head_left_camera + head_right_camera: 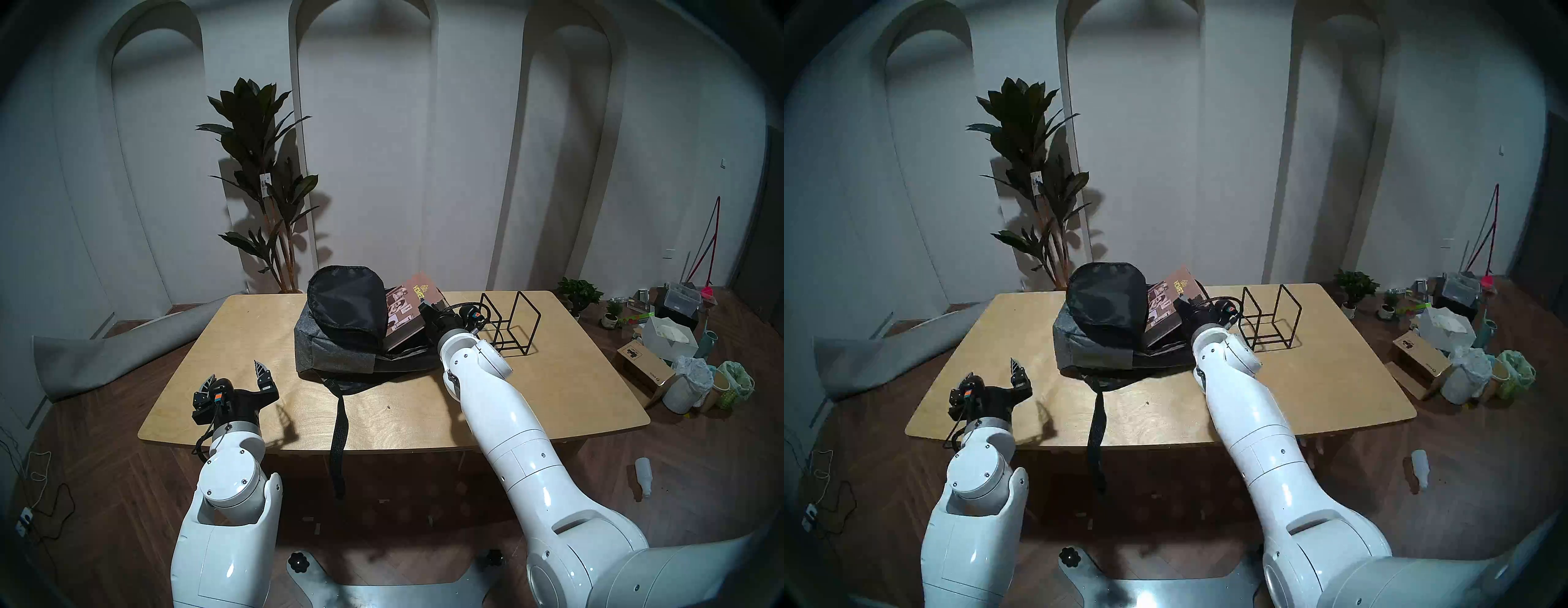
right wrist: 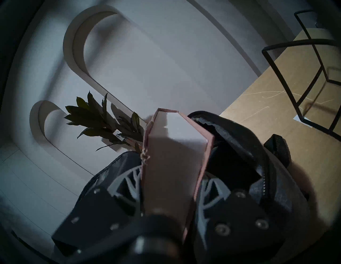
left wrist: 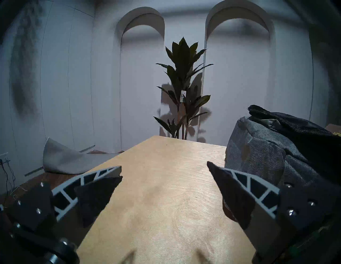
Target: Put the book into the bag and close the bag
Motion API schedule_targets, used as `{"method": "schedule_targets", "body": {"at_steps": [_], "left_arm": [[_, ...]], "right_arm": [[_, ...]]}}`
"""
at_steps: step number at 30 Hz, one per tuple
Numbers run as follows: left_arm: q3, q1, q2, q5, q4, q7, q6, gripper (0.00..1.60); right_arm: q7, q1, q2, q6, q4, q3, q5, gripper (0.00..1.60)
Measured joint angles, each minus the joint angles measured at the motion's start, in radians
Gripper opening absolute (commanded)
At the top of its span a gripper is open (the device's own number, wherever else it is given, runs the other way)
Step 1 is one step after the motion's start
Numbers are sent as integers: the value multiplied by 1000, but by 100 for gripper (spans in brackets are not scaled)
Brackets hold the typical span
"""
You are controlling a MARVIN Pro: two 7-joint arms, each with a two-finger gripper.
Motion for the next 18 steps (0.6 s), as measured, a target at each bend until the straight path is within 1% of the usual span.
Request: {"method": "schedule_targets", "body": {"at_steps": [6,13,18], "left_arm": [[-6,10,-1,0,-7,11,0,160],[-7,18,-2,1,-12,21,-1,160],[-6,20,-2,1,-15,26,-2,160]], "right_arm": [[-17,5,-5,3,5,-7,-2,0],[-81,10,-8,53,-13,-14,4,0],[-100,13,-10,71,-17,-19,12,0]]}}
